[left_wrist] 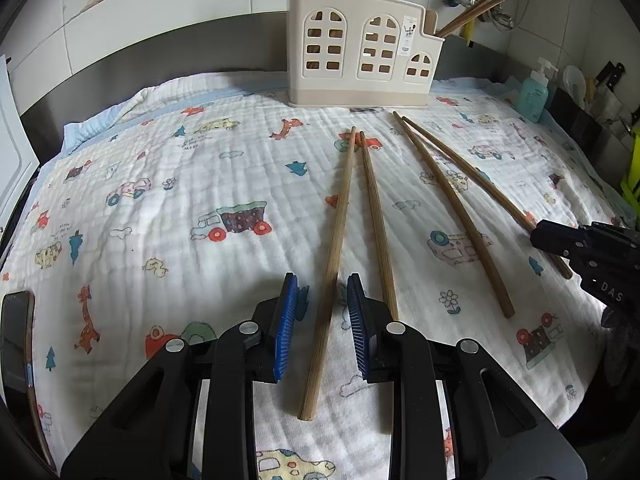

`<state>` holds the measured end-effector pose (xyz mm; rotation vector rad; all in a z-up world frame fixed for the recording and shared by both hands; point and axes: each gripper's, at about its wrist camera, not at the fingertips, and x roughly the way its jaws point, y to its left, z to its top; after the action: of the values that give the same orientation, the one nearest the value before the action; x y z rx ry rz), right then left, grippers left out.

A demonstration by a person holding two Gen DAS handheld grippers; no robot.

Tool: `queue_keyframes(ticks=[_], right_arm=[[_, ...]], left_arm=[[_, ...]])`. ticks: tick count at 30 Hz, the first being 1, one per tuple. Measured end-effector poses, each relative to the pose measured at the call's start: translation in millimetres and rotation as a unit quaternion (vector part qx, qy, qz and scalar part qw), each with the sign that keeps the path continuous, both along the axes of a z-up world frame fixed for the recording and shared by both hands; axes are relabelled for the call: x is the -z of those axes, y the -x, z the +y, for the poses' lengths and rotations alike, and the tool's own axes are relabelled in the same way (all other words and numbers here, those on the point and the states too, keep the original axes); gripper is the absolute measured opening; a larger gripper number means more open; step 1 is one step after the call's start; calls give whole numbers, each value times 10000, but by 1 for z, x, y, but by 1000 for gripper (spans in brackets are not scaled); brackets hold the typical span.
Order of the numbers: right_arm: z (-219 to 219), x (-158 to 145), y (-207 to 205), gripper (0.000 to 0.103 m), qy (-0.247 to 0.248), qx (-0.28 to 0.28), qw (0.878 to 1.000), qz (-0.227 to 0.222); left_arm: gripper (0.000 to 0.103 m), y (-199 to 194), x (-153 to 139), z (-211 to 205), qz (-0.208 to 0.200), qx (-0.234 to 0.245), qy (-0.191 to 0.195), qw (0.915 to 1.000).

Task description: Organize utensils

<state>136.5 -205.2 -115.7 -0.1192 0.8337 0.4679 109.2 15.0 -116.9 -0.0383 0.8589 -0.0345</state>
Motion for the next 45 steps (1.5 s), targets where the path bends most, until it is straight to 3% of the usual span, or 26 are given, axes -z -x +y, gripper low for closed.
queue_keyframes(ticks=[5,7,12,20,32,37,45], right_arm=[[1,0,1,7,52,7,10000,-49],[2,-2,3,7,55,-6,9999,-86],[2,-19,9,7,26,-38,9995,-296],[-3,-69,12,7,-233,-22,9967,-780],[7,-132,-10,6,-497,-161,9910,-1229],[14,-139,-12,6,-461,-250,9902,-1291],[15,-135,-14,7,-434,-242,9908,-1259]], left_arm=[[9,-2,0,-1,3,-26,-56,10000],[8,-2,-2,1,7,-28,11,10000],[7,1,-11,3,-131,49,117,9998],[6,6,-40,11,-528,99,425,9977],[5,-2,-89,24,-1149,204,576,9915],[6,-4,-84,25,-897,329,674,9931],[10,2,-38,20,-192,401,817,9957]])
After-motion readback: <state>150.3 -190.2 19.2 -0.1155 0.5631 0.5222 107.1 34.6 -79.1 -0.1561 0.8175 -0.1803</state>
